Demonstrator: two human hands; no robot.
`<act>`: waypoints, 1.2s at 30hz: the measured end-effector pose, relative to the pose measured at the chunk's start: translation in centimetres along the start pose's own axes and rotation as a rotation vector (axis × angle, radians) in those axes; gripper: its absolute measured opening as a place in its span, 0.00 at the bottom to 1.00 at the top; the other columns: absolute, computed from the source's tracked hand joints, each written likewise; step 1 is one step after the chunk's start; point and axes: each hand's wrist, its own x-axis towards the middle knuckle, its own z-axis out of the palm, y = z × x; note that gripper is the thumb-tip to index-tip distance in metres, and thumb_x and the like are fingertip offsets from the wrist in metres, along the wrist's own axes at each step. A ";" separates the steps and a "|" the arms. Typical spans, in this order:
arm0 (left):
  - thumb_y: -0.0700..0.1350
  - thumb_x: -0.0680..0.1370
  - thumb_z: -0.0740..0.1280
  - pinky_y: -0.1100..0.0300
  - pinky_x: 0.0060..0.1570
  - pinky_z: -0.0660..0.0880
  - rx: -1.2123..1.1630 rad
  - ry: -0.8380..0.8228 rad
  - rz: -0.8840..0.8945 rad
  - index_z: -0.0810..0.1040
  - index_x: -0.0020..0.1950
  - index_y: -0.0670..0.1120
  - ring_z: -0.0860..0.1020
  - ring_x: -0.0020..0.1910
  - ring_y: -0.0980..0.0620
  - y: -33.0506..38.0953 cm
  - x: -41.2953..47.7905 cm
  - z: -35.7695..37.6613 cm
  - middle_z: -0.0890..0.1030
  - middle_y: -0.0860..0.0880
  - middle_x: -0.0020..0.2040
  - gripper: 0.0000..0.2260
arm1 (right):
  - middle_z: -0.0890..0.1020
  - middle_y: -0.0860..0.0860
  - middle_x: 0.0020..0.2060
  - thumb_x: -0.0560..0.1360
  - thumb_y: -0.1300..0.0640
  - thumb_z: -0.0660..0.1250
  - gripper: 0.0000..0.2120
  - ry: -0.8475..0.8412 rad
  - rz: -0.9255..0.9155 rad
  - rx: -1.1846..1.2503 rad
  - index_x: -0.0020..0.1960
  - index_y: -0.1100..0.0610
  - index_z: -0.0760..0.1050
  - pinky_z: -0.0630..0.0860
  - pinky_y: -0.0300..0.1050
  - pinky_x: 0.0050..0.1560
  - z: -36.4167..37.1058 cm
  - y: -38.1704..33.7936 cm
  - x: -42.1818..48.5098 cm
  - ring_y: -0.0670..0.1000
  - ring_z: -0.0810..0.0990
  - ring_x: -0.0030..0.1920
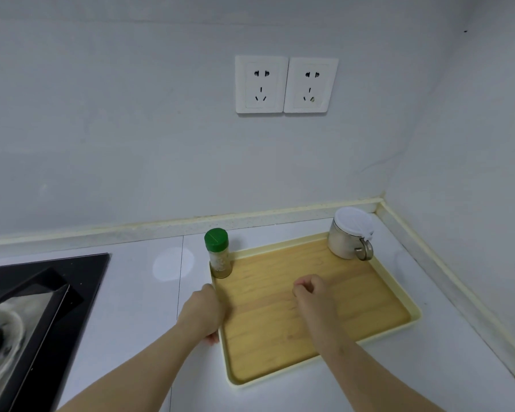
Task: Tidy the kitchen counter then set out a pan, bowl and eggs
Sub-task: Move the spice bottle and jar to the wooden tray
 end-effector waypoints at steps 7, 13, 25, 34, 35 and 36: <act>0.37 0.76 0.50 0.54 0.33 0.79 -0.078 0.026 0.053 0.63 0.41 0.45 0.74 0.23 0.47 3.0 2.9 1.1 0.77 0.41 0.35 0.07 | 0.75 0.50 0.34 0.75 0.64 0.59 0.08 0.036 0.081 0.107 0.42 0.54 0.73 0.74 0.46 0.34 -1.1 0.3 1.6 0.47 0.71 0.32; 0.38 0.78 0.50 0.60 0.26 0.74 -0.126 -0.009 0.068 0.66 0.49 0.42 0.74 0.25 0.48 5.5 5.8 0.5 0.75 0.42 0.40 0.07 | 0.75 0.51 0.34 0.75 0.65 0.59 0.08 0.074 0.073 0.153 0.40 0.55 0.72 0.68 0.36 0.26 -1.9 0.4 3.7 0.46 0.70 0.30; 0.37 0.78 0.51 0.61 0.21 0.69 -0.262 -0.061 0.056 0.64 0.51 0.42 0.70 0.25 0.49 9.4 8.8 1.9 0.73 0.41 0.34 0.05 | 0.76 0.51 0.37 0.76 0.62 0.59 0.06 0.078 0.075 0.065 0.43 0.56 0.72 0.67 0.38 0.32 -3.4 -0.1 7.5 0.47 0.71 0.33; 0.42 0.81 0.52 0.62 0.21 0.69 -0.264 -0.046 0.073 0.64 0.52 0.42 0.70 0.26 0.50 9.4 8.9 1.7 0.73 0.41 0.36 0.05 | 0.73 0.48 0.34 0.76 0.61 0.58 0.05 0.032 0.107 -0.034 0.47 0.55 0.72 0.65 0.37 0.30 -3.2 -0.3 8.3 0.46 0.70 0.33; 0.43 0.81 0.52 0.62 0.22 0.69 -0.267 -0.038 0.074 0.64 0.52 0.42 0.70 0.26 0.50 9.4 8.8 1.7 0.74 0.41 0.37 0.06 | 0.73 0.48 0.35 0.76 0.61 0.58 0.05 0.033 0.106 -0.037 0.48 0.55 0.72 0.65 0.37 0.31 -3.1 -0.3 8.3 0.45 0.70 0.33; 0.45 0.81 0.53 0.62 0.22 0.69 -0.275 -0.035 0.071 0.64 0.52 0.41 0.71 0.26 0.51 9.3 8.6 1.7 0.74 0.42 0.37 0.07 | 0.73 0.48 0.35 0.76 0.61 0.58 0.05 0.035 0.104 -0.030 0.48 0.56 0.72 0.65 0.37 0.30 -3.1 -0.4 8.2 0.45 0.70 0.33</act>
